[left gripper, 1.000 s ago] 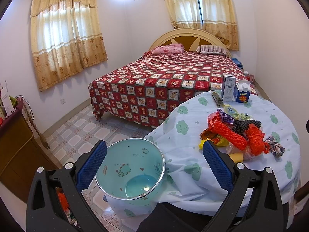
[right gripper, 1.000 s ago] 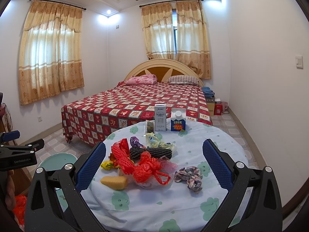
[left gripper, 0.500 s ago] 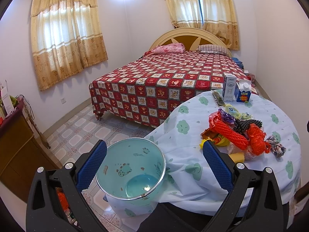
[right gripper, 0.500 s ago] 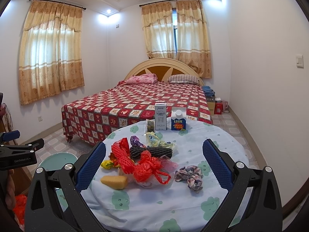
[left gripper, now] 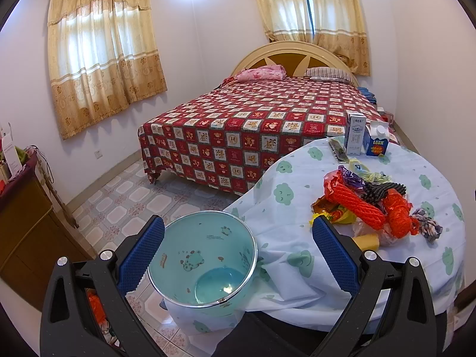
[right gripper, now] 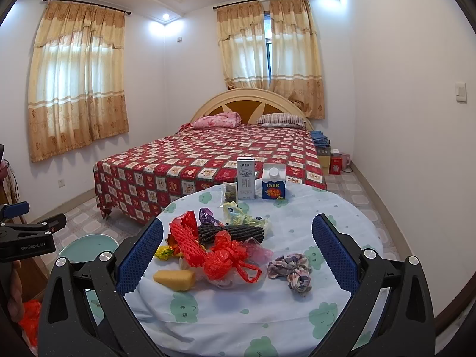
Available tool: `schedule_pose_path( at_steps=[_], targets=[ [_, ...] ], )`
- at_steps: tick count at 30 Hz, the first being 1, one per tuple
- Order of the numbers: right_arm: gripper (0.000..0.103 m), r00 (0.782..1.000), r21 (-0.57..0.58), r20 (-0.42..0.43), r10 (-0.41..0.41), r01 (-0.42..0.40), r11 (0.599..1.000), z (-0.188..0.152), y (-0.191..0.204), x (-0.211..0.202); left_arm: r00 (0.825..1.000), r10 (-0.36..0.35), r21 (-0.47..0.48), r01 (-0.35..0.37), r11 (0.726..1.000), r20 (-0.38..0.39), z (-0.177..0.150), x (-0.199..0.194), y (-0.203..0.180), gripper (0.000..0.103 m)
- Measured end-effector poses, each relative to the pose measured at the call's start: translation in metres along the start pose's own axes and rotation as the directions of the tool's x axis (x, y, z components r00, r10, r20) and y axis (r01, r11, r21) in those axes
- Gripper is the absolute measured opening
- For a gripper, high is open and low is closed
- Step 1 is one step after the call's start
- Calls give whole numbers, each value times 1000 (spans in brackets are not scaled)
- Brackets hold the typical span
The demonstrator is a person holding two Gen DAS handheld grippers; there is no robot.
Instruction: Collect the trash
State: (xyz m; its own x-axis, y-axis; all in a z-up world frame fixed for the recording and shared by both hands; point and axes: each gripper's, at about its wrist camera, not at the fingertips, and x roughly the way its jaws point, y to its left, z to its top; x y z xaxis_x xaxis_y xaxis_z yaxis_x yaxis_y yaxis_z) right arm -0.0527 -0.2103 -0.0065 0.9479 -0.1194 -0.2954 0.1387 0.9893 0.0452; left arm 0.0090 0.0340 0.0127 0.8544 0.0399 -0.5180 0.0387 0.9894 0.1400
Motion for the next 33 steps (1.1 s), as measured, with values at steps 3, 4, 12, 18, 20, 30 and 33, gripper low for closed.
schedule_pose_path(
  at_steps=[3, 4, 12, 18, 20, 30, 33],
  targets=[
    [99, 1000, 0, 0, -5, 5, 1000, 0, -2, 1, 1000, 4, 1, -3, 1000, -2, -1, 1, 3, 97],
    [98, 1000, -4, -1, -14, 14, 1000, -1, -3, 2, 1000, 2, 1, -2, 1000, -3, -1, 1, 3, 97],
    [98, 996, 5, -33, -78, 78, 997, -16, -35, 25, 999, 29, 29, -28, 999, -35, -15, 26, -8, 97],
    [98, 979, 12, -119, -165, 168, 986, -50, -78, 59, 997, 26, 77, -21, 997, -70, -31, 61, -37, 97],
    [98, 972, 13, -145, -188, 192, 981, -64, -92, 68, 996, 10, 87, -2, 996, -93, -35, 72, -50, 97],
    [82, 961, 57, -214, -175, 191, 980, -98, -123, 93, 984, -73, 113, 92, 989, -163, -58, 115, -115, 97],
    [82, 960, 59, -223, -167, 184, 981, -102, -123, 100, 979, -86, 127, 110, 986, -183, -64, 124, -129, 97]
  ],
)
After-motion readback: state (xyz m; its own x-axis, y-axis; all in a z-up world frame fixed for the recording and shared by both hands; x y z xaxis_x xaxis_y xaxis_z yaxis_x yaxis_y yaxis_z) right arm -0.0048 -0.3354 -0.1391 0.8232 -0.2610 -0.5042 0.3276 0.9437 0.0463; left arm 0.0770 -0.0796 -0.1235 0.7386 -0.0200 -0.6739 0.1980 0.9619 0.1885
